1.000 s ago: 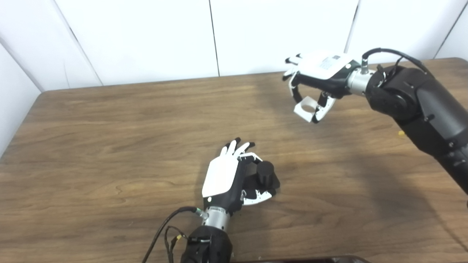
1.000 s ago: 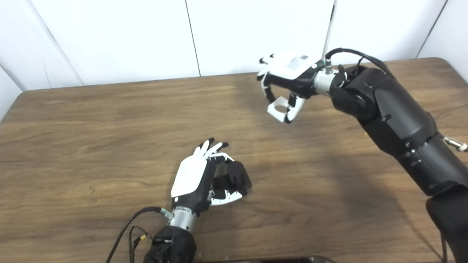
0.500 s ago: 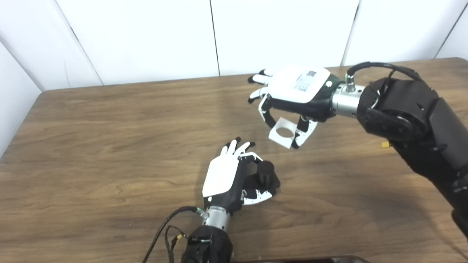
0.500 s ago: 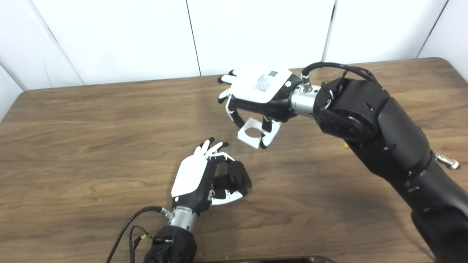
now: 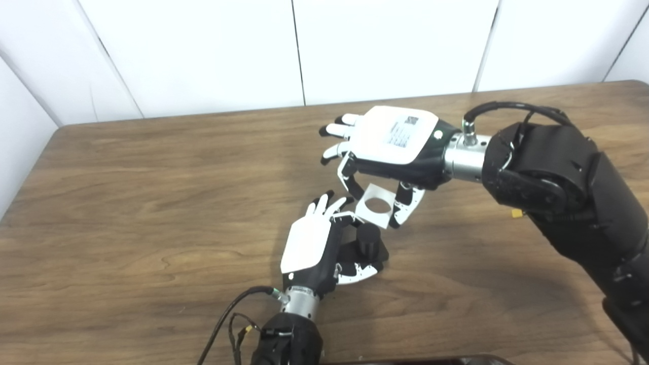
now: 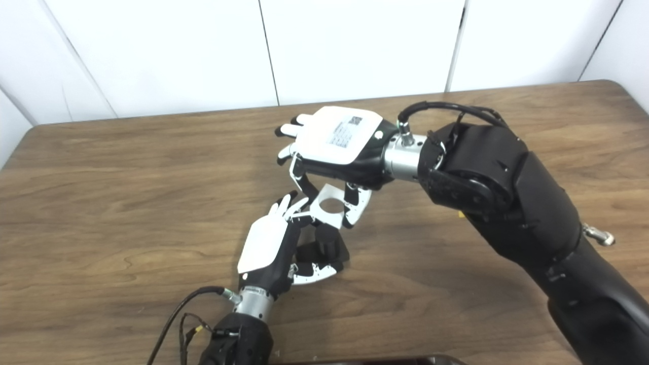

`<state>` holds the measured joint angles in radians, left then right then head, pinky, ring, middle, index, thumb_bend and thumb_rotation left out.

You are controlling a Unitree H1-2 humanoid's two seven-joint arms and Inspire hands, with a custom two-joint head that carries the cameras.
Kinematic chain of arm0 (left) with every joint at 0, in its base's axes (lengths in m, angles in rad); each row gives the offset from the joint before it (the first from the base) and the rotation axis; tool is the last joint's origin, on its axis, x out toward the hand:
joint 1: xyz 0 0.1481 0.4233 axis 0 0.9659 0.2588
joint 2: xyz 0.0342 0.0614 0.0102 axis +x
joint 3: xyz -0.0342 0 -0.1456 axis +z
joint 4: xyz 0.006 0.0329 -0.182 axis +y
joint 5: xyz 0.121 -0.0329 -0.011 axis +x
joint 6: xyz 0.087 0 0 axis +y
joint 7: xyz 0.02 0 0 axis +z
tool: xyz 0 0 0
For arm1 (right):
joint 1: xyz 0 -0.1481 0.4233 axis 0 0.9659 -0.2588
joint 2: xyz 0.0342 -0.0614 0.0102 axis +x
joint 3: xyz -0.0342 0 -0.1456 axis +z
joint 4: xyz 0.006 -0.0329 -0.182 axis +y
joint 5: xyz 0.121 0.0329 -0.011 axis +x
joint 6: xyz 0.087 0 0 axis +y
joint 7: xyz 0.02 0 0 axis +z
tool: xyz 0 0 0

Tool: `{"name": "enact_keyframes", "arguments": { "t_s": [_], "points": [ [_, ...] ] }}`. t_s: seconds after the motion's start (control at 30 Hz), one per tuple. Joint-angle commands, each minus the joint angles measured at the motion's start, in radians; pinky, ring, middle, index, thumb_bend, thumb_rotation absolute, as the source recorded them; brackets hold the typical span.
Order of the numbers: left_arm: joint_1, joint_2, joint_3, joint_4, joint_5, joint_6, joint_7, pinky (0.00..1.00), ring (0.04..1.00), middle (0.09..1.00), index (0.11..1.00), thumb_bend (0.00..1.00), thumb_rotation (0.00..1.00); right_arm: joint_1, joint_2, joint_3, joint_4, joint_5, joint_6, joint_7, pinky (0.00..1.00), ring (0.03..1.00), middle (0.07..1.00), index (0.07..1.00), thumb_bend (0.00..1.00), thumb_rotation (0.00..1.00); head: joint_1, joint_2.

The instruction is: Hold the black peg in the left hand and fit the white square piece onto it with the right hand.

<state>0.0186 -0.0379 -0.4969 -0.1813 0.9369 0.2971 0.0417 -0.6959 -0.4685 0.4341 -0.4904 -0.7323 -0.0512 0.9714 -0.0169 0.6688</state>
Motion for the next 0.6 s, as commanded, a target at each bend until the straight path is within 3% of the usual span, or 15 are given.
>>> {"name": "enact_keyframes", "arguments": {
  "t_s": [0.0, 0.57],
  "points": [
    [0.012, -0.007, 0.0, 0.045, 0.012, 0.018, 0.001, 1.0, 1.0, 0.899, 0.49, 0.52, 0.07, -0.032, 0.001, -0.016, -0.016, 0.003, -0.003, -0.011, 1.0, 1.0, 0.879, 0.487, 0.53, 0.14, -0.001, 0.001],
    [0.012, -0.006, -0.002, 0.029, 0.023, 0.031, -0.015, 1.0, 1.0, 0.901, 0.491, 0.52, 0.07, 0.005, 0.008, -0.003, 0.015, 0.001, -0.03, -0.024, 1.0, 1.0, 0.88, 0.487, 0.53, 0.14, 0.002, 0.006]
  ]
}}
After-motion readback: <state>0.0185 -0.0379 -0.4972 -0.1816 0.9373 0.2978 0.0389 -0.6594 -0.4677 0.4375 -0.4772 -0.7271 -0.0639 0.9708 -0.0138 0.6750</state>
